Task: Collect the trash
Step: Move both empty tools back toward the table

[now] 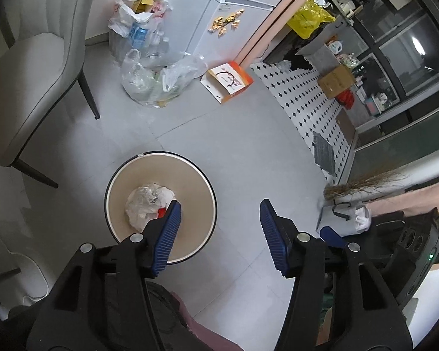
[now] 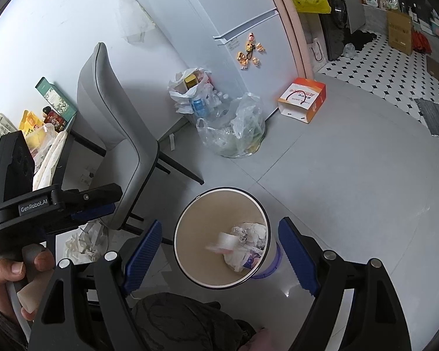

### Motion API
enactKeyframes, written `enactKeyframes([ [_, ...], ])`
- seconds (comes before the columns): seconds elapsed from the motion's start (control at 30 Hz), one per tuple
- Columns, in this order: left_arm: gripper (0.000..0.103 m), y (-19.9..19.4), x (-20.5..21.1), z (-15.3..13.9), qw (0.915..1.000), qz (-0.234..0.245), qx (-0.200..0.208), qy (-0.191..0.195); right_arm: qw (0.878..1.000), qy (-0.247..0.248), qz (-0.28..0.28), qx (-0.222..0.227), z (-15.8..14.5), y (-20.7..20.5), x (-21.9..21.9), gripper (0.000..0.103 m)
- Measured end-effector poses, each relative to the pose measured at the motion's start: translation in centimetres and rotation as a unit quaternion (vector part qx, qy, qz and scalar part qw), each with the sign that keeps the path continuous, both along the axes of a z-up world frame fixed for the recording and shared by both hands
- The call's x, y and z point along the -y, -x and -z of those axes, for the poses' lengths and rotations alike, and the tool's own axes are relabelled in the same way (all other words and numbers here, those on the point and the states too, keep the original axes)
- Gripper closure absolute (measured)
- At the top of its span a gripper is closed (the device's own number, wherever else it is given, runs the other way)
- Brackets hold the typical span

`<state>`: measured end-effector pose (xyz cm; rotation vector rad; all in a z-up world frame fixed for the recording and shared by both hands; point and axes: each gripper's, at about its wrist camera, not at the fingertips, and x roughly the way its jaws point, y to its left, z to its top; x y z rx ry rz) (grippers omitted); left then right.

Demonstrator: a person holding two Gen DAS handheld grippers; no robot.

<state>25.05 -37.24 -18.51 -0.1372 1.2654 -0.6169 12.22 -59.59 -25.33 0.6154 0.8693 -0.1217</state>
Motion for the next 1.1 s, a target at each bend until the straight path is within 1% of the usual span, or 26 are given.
enactKeyframes([
  [0.1, 0.039, -0.1, -0.7, -0.5, 1.0000, -0.006, 0.007, -0.004, 1.000, 0.000, -0.003, 0.000, -0.1, 0.0, -0.2, 0.023],
  [0.17, 0.029, -0.1, -1.7, -1.4, 0.9996, -0.016, 0.022, -0.007, 1.000, -0.001, -0.006, 0.000, -0.2, -0.1, -0.5, 0.023],
  [0.2, 0.028, -0.1, -2.1, -1.7, 0.9994, -0.021, 0.028, -0.009, 1.000, -0.001, -0.009, 0.001, -0.4, -0.2, -0.6, 0.023],
  [0.3, 0.022, -0.2, -4.1, -3.0, 0.9978, -0.043, 0.047, -0.017, 1.000, -0.004, -0.015, 0.007, -0.9, -0.6, -1.4, 0.016],
  [0.43, 0.015, -0.1, -7.4, -5.1, 0.9937, -0.081, 0.075, -0.017, 0.999, -0.005, -0.033, 0.018, -1.9, -1.3, -3.0, 0.011],
  [0.6, 0.015, 0.8, -11.4, -7.4, 0.9883, -0.113, 0.102, -0.006, 0.998, 0.015, -0.054, 0.028, -4.0, -2.1, -5.2, 0.008],
  [0.73, 0.010, 1.3, -14.5, -8.7, 0.9830, -0.142, 0.116, 0.009, 0.996, 0.034, -0.067, 0.038, -6.2, -2.7, -7.4, 0.008],
  [0.93, 0.006, 2.3, -18.7, -10.8, 0.9752, -0.167, 0.143, 0.020, 0.994, 0.049, -0.085, 0.054, -8.8, -3.4, -11.3, 0.008],
  [1.1, 0.006, 3.1, -22.1, -12.1, 0.9682, -0.189, 0.161, 0.027, 0.990, 0.064, -0.106, 0.065, -10.6, -3.7, -14.7, 0.008],
])
